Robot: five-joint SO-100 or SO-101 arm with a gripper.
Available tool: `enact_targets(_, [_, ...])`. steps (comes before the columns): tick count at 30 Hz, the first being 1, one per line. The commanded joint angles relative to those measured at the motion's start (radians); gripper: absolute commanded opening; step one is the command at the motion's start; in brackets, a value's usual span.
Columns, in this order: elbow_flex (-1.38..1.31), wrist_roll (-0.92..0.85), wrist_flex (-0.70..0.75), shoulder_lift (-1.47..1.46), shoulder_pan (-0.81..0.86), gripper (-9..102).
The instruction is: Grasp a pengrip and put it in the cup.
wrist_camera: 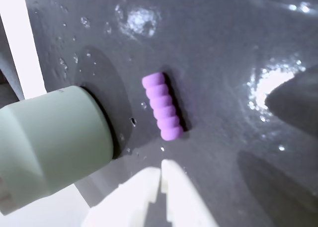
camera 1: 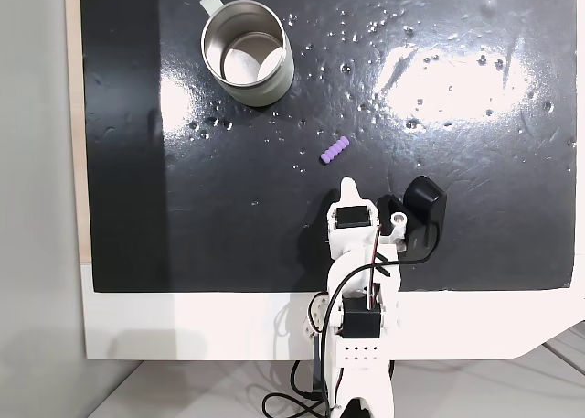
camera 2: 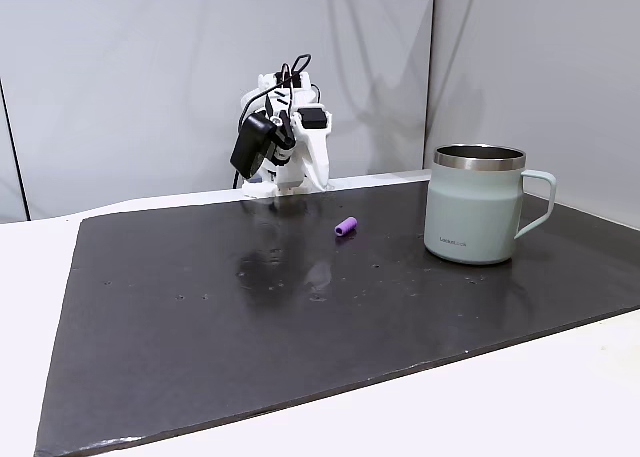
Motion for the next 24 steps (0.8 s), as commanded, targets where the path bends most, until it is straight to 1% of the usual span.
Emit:
enact_targets(1, [-0.104,-0.086,-0.025,0.008,0.048,0])
enact_targets(5, [-0.245,-0.152,0.028,-0.071,0.021,0])
enact_targets(12, [-0.465,-0.259,0.034,-0.43,0.06,7])
enact_targets(18, [-0.612,-0.35,0.002,-0.712,0.072,17])
enact_targets(24, [-0.718,-0.394,-0.051,-0.963,0.071,24])
